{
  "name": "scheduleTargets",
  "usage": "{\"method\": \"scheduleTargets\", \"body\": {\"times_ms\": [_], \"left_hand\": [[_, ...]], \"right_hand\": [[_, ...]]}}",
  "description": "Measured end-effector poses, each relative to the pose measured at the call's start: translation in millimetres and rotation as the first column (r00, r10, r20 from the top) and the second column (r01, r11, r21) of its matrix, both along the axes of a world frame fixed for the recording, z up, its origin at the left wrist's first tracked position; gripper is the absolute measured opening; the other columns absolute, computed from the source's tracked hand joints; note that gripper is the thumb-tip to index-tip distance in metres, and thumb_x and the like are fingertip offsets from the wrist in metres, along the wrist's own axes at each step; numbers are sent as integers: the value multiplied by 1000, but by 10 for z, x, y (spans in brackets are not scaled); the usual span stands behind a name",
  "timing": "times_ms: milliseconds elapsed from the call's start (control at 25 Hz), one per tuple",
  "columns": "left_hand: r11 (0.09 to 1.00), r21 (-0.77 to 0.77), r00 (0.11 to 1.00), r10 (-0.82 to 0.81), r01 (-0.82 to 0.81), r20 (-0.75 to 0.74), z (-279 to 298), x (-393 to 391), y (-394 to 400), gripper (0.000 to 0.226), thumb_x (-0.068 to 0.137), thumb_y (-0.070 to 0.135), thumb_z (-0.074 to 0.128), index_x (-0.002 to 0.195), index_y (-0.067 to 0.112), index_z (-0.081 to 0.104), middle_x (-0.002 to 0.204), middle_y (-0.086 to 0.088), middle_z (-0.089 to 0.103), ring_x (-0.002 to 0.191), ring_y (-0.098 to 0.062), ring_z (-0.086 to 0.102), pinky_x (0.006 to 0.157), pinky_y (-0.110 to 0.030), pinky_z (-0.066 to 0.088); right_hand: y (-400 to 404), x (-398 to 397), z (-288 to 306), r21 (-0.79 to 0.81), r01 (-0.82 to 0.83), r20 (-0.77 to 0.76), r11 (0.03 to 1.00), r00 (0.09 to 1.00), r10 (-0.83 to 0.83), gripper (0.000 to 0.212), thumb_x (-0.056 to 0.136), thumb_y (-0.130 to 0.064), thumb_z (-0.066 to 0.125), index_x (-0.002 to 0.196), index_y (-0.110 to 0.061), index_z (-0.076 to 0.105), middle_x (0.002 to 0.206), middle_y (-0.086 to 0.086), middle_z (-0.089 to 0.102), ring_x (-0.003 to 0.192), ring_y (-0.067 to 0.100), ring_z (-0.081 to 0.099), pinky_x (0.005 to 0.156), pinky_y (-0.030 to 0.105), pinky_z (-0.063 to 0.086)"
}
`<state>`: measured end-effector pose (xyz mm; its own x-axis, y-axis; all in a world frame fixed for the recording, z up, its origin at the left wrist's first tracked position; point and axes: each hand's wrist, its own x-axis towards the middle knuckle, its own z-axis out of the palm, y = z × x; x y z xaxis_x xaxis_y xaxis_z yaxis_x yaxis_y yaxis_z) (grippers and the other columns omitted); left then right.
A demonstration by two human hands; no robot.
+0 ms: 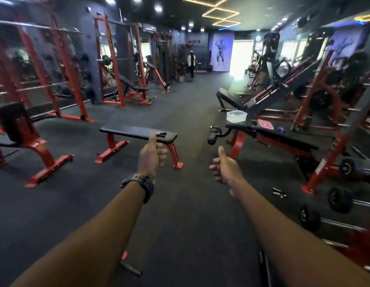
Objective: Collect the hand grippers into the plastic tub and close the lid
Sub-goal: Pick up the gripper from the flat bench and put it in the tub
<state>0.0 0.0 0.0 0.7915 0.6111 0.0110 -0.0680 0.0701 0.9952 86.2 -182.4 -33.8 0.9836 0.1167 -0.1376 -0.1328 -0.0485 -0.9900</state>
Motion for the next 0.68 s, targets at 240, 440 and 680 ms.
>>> {"method": "scheduleTargets", "body": {"times_ms": [240,440,680], "left_hand": [[991,72,993,106,-110,53,244,-75,278,65,93,70,31,104,14,63,105,-10,67,91,-22,60,86,-38,50],[986,87,989,142,-145,47,264,-53,502,77,86,78,31,111,13,64,108,-9,69,95,-22,63,83,-38,50],[982,108,988,154,-155,22,171,177,587,76,86,78,29,112,16,63,114,-11,70,107,-27,65,92,-43,50]], "right_hand": [[649,64,450,44,-182,113,982,978,176,55,92,-68,40,86,-18,61,80,7,68,67,18,54,55,29,41],[779,195,507,34,-221,129,975,968,215,54,93,-68,40,88,-18,61,83,8,69,67,16,55,58,29,43],[834,457,480,32,-229,120,973,967,223,52,95,-64,39,87,-18,60,82,7,67,64,15,55,59,29,43]]}}
